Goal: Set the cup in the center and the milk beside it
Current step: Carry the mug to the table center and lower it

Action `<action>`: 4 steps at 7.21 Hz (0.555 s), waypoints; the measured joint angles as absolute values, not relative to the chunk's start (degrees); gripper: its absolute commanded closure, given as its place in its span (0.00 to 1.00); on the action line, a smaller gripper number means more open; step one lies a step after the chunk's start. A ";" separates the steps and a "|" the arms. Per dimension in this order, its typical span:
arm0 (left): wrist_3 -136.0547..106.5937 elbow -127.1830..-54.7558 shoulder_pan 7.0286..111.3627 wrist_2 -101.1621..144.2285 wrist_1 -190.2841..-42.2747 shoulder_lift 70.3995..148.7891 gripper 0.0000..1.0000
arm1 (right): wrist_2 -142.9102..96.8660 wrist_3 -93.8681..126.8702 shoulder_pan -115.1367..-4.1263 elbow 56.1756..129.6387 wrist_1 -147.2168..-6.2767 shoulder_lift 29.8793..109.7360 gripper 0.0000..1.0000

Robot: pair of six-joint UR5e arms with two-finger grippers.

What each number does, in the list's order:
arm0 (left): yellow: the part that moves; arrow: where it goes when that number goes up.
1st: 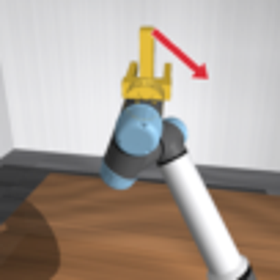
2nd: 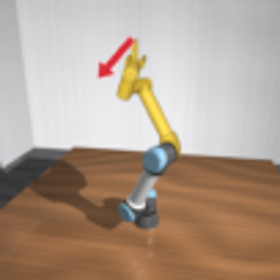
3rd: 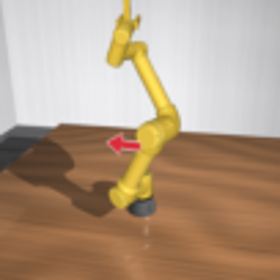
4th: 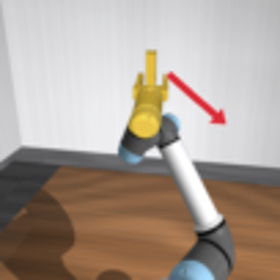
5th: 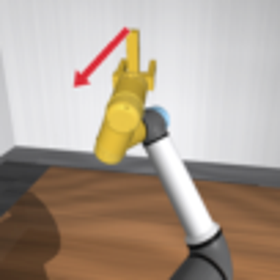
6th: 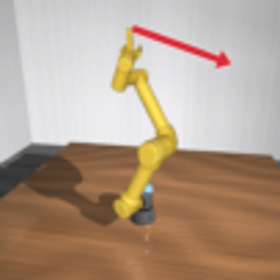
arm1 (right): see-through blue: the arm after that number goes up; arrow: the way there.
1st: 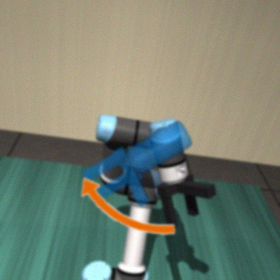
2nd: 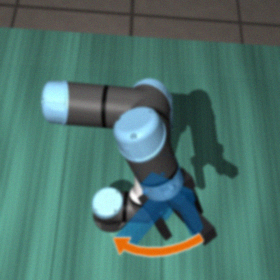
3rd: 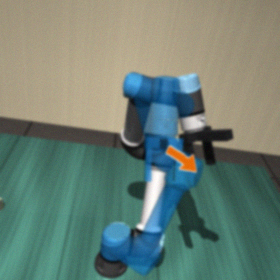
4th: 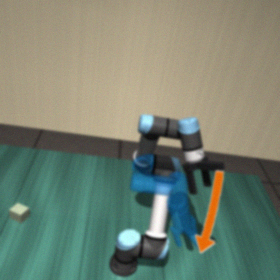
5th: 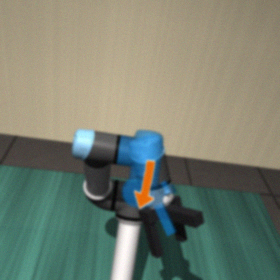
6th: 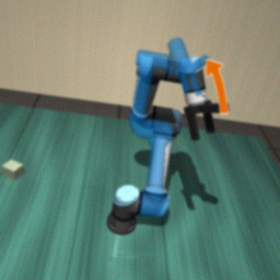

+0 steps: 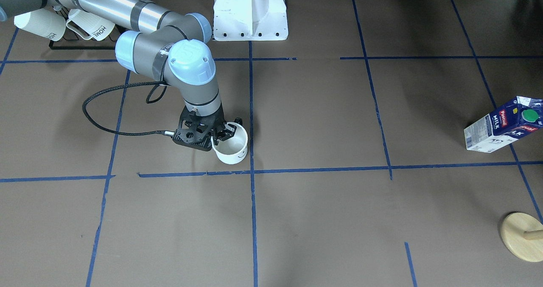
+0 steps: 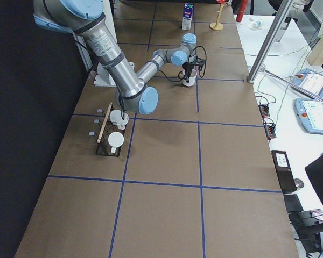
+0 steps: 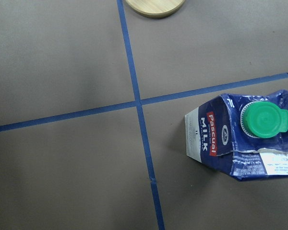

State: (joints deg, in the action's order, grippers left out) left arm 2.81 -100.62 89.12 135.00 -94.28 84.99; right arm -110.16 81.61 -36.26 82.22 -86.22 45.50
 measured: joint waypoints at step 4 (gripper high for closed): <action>2.81 -100.51 89.12 135.00 -94.31 84.99 0.00 | -108.71 82.17 -35.36 79.89 -86.16 43.87 0.00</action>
